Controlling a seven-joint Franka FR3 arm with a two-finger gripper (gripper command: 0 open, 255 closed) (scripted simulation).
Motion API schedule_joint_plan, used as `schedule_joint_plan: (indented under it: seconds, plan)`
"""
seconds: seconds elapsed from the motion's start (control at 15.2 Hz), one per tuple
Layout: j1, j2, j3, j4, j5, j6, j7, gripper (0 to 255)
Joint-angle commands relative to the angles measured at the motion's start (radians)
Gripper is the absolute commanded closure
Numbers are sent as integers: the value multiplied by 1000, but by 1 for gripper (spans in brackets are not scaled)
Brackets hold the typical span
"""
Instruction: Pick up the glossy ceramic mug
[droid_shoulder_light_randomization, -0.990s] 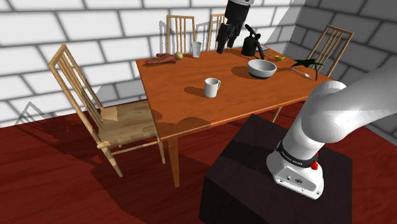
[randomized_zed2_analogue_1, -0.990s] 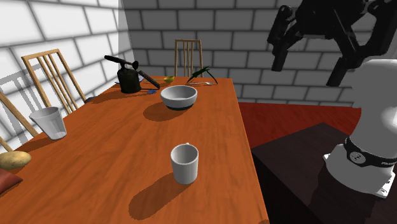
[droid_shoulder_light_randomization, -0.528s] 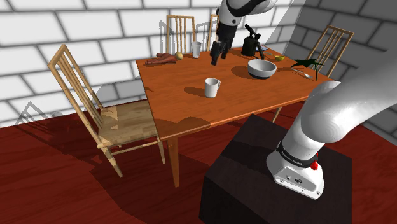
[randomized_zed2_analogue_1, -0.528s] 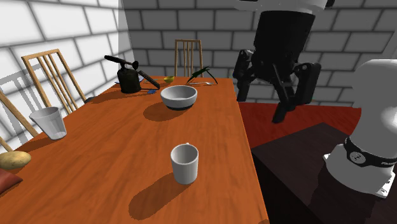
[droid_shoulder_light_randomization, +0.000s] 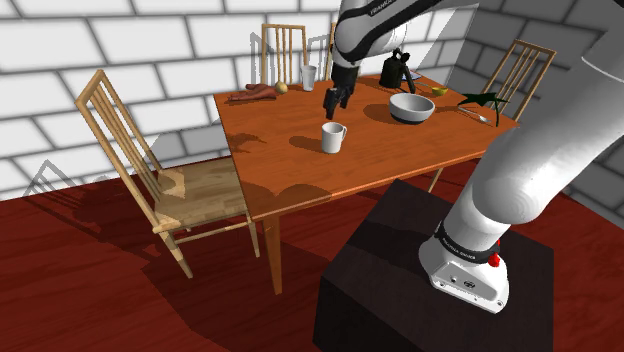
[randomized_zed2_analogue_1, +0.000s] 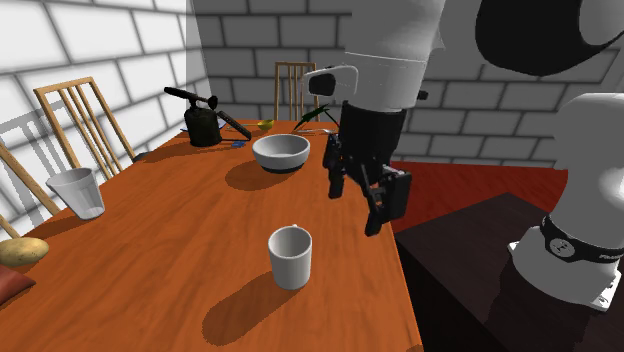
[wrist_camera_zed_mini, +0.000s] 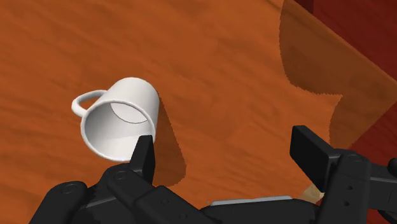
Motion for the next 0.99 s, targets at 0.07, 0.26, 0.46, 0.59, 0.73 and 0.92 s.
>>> schedule_joint_plan:
  seconds: [0.07,0.26,0.46,0.59,0.73,0.92]
  plan:
    - [-4,132,-21,49,22,71,-42,0]
    - [-13,248,-32,98,49,124,-80,0]
    - [-28,366,-36,158,80,168,-120,0]
    - [-41,436,-34,199,98,189,-141,0]
    - [-44,456,-30,195,107,213,-147,0]
    - [-49,488,-23,191,121,248,-156,0]
